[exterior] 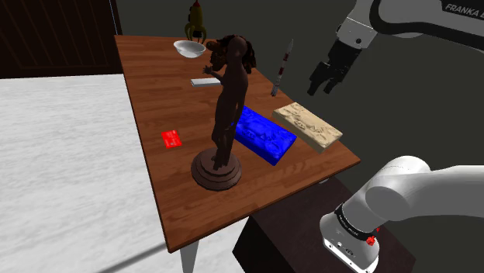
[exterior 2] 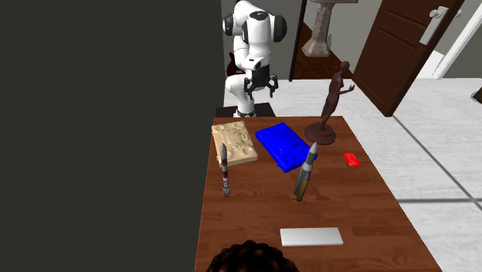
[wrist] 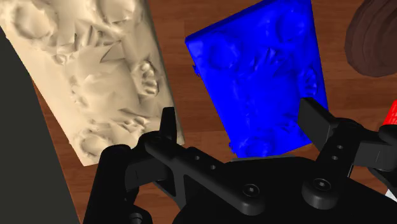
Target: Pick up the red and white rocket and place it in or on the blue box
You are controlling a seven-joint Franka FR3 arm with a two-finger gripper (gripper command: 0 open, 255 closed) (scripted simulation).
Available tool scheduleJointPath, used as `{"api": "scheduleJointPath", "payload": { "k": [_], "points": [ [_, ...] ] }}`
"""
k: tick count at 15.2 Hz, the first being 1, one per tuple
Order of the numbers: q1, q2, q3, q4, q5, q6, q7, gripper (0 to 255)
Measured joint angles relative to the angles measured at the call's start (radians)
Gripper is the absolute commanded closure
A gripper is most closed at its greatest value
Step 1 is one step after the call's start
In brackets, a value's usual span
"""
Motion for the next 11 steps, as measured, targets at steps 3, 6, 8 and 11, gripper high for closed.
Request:
{"api": "scheduleJointPath", "payload": {
  "k": [3,6,8,11],
  "points": [
    [-0.009,0.011,0.007,-0.026,-0.006,0.055,0.016,0],
    [-0.030,0.061,0.022,-0.051,-0.020,0.176,0.057,0],
    [-0.047,0.103,0.029,-0.076,-0.033,0.274,0.084,0],
    [-0.074,0.166,0.043,-0.096,-0.057,0.407,0.131,0]
  ]
}}
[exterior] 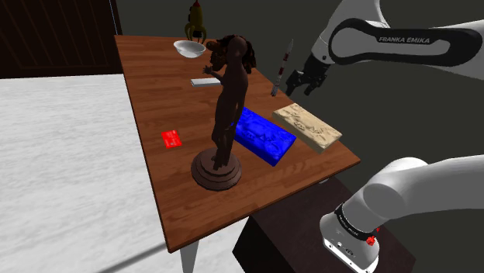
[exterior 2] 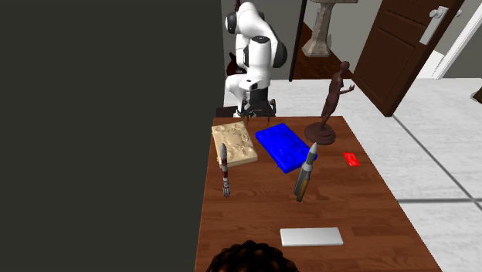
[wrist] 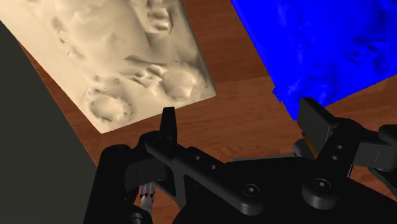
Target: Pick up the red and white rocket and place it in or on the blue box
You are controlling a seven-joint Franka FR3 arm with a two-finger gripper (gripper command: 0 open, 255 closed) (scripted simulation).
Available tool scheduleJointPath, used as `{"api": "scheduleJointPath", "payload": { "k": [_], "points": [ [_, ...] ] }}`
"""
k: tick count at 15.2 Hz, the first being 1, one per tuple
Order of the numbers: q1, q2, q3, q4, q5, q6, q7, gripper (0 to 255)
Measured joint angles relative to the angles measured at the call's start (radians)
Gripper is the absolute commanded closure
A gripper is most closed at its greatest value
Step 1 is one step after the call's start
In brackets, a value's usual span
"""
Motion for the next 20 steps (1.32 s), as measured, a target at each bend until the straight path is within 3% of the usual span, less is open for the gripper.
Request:
{"api": "scheduleJointPath", "payload": {
  "k": [11,15,20],
  "points": [
    [-0.137,0.333,0.044,0.058,-0.165,0.446,0.234,0],
    [-0.193,0.456,0.057,0.121,-0.280,0.561,0.368,0],
    [-0.238,0.622,0.047,0.246,-0.473,0.661,0.585,0]
  ]
}}
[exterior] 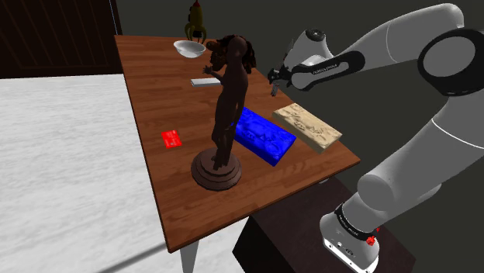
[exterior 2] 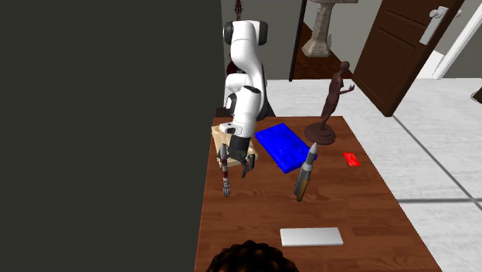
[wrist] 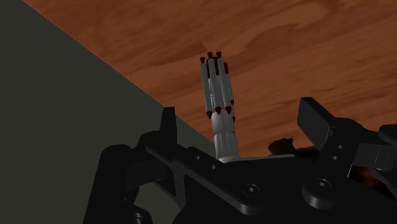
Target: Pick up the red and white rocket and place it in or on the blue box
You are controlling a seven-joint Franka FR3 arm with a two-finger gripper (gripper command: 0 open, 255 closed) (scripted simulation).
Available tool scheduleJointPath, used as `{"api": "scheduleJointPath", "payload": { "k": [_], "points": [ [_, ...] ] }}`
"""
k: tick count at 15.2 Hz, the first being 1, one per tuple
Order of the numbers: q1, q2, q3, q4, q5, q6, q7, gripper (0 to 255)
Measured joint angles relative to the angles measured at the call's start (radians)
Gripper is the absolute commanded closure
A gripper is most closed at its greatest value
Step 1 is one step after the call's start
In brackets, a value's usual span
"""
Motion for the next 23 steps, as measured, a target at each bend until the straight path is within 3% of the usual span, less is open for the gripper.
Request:
{"api": "scheduleJointPath", "payload": {
  "k": [8,15,16,23],
  "points": [
    [-0.005,0.126,-0.031,0.074,-0.094,0.067,0.087,0],
    [-0.005,0.143,-0.035,0.085,-0.099,0.074,0.091,0],
    [-0.005,0.143,-0.035,0.085,-0.099,0.074,0.091,255],
    [-0.005,0.143,-0.035,0.086,-0.099,0.074,0.091,255]
  ]
}}
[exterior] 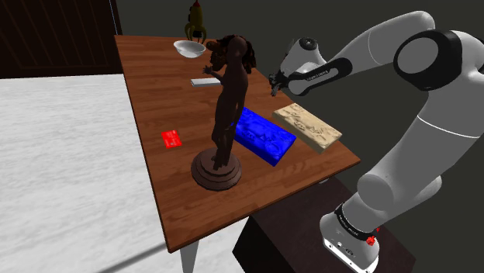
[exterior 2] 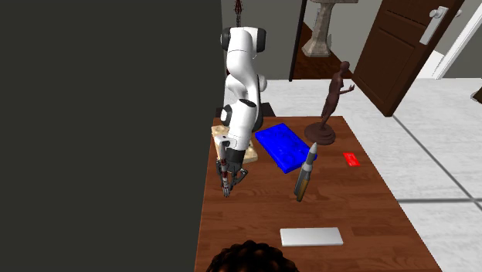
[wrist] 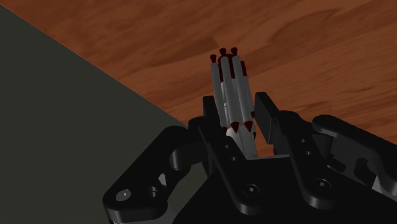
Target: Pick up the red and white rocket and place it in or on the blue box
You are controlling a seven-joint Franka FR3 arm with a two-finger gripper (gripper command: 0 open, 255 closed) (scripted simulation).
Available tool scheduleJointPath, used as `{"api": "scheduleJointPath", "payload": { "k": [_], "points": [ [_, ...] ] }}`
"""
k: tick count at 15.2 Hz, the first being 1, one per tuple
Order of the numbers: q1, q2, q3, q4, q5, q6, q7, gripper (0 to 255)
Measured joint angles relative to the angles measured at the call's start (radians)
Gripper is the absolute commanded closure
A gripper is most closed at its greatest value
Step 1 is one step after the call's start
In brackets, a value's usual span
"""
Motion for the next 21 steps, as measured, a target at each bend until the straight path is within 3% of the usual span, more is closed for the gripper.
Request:
{"api": "scheduleJointPath", "payload": {
  "k": [4,21],
  "points": [
    [-0.001,-0.004,0.002,0.001,0.006,-0.005,-0.006,255],
    [-0.019,-0.115,0.047,0.080,0.171,-0.184,-0.170,255]
  ]
}}
